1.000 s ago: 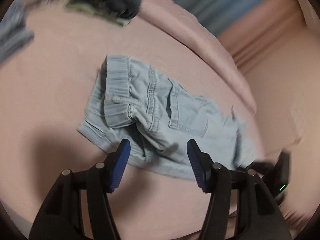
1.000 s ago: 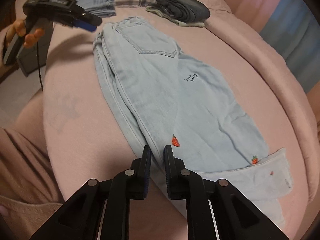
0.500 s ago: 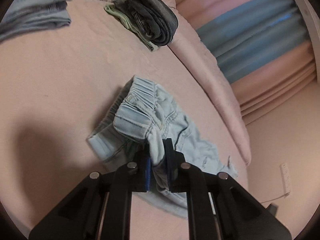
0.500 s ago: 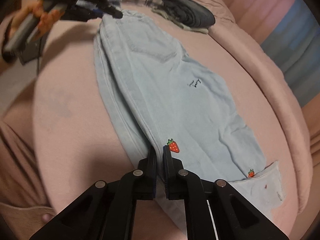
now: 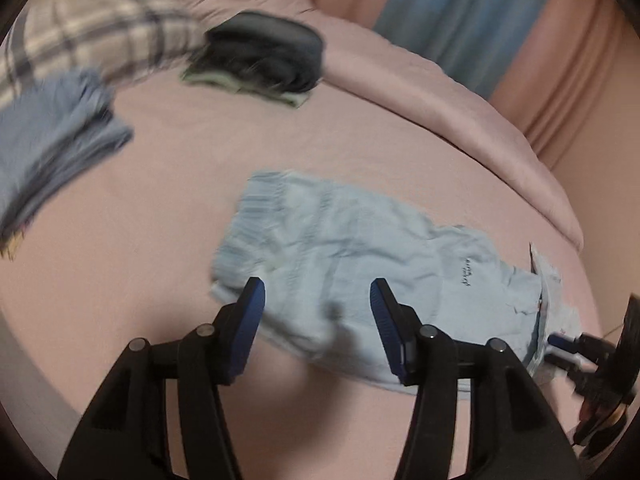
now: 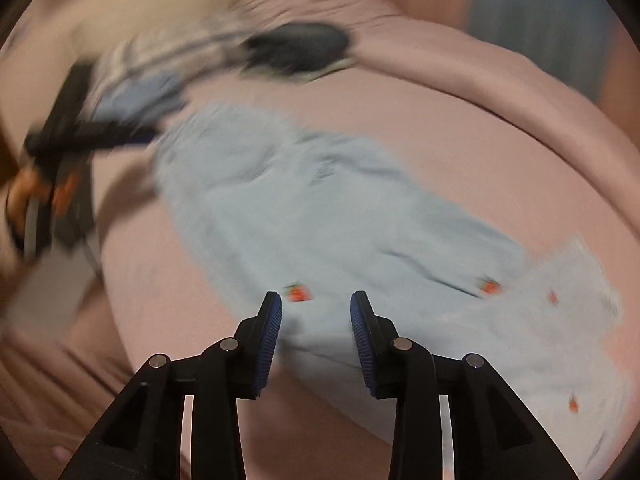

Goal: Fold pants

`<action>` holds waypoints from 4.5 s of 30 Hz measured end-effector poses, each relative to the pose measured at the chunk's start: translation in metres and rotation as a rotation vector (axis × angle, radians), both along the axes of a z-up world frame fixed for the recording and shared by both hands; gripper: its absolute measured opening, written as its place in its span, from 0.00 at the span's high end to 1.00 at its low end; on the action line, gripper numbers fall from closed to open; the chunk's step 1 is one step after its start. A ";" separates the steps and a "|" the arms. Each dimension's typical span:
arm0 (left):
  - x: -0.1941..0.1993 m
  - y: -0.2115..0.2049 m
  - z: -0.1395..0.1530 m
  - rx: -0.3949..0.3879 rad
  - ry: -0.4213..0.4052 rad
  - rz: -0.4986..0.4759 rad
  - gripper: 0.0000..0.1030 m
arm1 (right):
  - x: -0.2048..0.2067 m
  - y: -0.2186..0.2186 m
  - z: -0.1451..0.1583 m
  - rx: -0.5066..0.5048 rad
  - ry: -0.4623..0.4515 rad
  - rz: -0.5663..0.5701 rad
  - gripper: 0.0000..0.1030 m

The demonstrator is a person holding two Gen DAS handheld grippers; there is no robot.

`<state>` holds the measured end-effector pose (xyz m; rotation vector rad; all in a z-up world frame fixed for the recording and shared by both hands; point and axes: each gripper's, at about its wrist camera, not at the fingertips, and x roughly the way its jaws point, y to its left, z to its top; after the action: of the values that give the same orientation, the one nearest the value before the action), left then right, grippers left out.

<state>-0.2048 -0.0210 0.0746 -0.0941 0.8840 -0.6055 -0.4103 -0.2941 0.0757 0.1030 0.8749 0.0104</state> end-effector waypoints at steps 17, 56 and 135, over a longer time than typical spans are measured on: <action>-0.092 -0.221 -0.031 0.049 0.101 -0.729 0.47 | -0.002 -0.144 0.013 0.211 0.039 -0.438 0.47; -0.153 -0.276 -0.053 0.326 -0.116 -0.970 0.88 | -0.212 -0.226 -0.046 0.701 -0.402 -1.031 0.55; 0.071 -0.056 -0.055 0.204 -0.027 -0.329 0.60 | 0.233 -0.083 -0.040 0.447 0.310 -0.019 0.61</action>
<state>-0.1334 -0.0768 0.0195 0.2480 0.9376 -0.8161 -0.1771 -0.3774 0.0355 0.5430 1.1706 0.1764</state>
